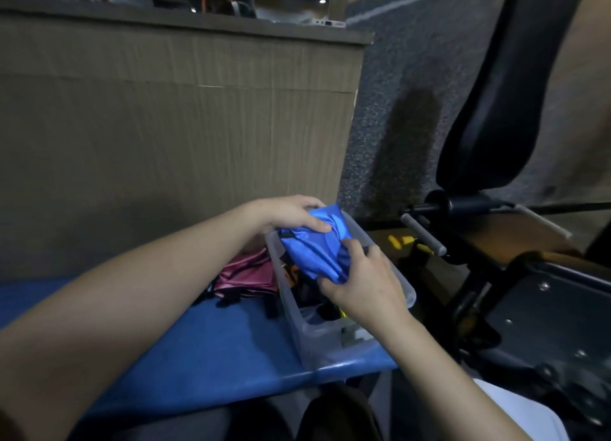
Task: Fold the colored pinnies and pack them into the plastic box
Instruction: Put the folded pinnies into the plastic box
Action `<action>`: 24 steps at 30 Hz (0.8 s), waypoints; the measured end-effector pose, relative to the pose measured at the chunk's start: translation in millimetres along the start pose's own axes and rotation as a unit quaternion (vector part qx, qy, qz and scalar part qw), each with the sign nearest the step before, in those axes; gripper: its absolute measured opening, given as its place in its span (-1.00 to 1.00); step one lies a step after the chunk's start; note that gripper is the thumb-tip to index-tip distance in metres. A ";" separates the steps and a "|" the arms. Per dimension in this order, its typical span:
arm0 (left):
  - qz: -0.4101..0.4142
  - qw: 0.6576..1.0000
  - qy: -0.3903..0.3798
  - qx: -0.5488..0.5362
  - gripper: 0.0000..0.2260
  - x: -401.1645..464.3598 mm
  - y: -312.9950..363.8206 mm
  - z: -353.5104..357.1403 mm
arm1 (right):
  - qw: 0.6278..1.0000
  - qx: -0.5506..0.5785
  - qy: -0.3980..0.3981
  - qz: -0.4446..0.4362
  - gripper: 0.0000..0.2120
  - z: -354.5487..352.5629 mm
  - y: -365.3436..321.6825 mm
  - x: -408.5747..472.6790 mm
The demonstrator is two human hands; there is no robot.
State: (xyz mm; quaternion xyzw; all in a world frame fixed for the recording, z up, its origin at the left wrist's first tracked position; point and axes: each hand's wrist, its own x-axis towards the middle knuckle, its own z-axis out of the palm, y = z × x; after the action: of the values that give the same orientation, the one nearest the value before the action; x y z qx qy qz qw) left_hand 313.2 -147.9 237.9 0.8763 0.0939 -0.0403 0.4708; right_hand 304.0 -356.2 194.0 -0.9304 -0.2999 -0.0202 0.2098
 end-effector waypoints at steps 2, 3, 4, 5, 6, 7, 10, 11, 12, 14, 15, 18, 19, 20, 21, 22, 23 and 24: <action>0.002 0.994 0.025 0.110 -0.55 10.2 -7.3 8.4 | 0.999 -0.017 -0.043 0.011 -0.21 8.0 6.0 2.9; -0.003 0.991 0.041 0.130 -0.52 14.1 -13.4 12.5 | 0.997 -0.028 -0.068 0.015 -0.19 11.7 8.1 3.1; -0.011 0.989 0.051 0.135 -0.51 17.5 -20.8 15.7 | 0.995 -0.043 -0.087 0.016 -0.19 15.3 10.0 2.7; -0.016 0.989 0.058 0.138 -0.50 19.8 -28.0 17.9 | 0.994 -0.058 -0.094 0.015 -0.19 18.0 11.8 2.2; -0.022 0.988 0.060 0.139 -0.50 21.1 -34.7 18.9 | 0.993 -0.071 -0.090 0.011 -0.19 19.9 13.5 1.8; -0.025 0.989 0.060 0.136 -0.50 20.7 -40.5 18.8 | 0.994 -0.077 -0.080 0.006 -0.21 20.8 14.0 1.5; -0.020 0.991 0.069 0.113 -0.55 11.8 -53.1 12.5 | 0.997 -0.061 -0.050 -0.013 -0.26 21.6 7.1 2.5; -0.018 0.992 0.074 0.104 -0.57 8.5 -57.9 9.3 | 0.997 -0.057 -0.043 -0.022 -0.28 22.4 1.9 2.4; -0.017 0.992 0.079 0.095 -0.58 4.7 -62.5 5.5 | 0.997 -0.057 -0.038 -0.033 -0.28 24.1 -4.1 2.7; -0.012 0.993 0.091 0.076 -0.61 -7.7 -71.2 -3.3 | 0.996 -0.059 -0.027 -0.054 -0.29 28.9 -18.4 2.6; -0.007 0.993 0.100 0.065 -0.63 -16.5 -74.8 -8.8 | 0.996 -0.055 -0.022 -0.064 -0.31 31.4 -26.5 2.3; 0.016 0.990 0.136 0.026 -0.70 -47.5 -87.4 -27.8 | 0.995 -0.029 -0.017 -0.096 -0.34 42.5 -52.7 1.9; 0.019 0.988 0.149 0.019 -0.72 -59.0 -92.3 -34.6 | 0.994 -0.021 -0.016 -0.107 -0.34 47.5 -62.3 2.0; 0.018 0.986 0.162 0.016 -0.74 -70.0 -98.8 -41.9 | 0.992 -0.016 -0.015 -0.121 -0.33 52.9 -72.8 2.0; 0.016 0.985 0.173 0.015 -0.75 -81.4 -105.9 -49.3 | 0.991 -0.013 -0.014 -0.133 -0.32 58.7 -84.3 1.8; 0.009 0.983 0.183 0.015 -0.77 -93.1 -113.7 -57.1 | 0.990 -0.010 -0.014 -0.143 -0.30 65.7 -95.7 2.2; 0.002 0.981 0.194 0.014 -0.78 -104.3 -123.3 -64.8 | 0.988 -0.007 -0.013 -0.153 -0.26 73.5 -107.3 2.8; -0.009 0.979 0.203 0.012 -0.79 -115.4 -134.0 -73.3 | 0.987 0.001 -0.013 -0.162 -0.25 82.8 -118.1 4.6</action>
State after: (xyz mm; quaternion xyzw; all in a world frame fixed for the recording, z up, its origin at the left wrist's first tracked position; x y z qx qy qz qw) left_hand 171.7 -29.2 187.3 0.8709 0.1950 0.1332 0.4311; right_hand 233.6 -233.8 163.9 -0.8695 -0.4496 -0.0417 0.2004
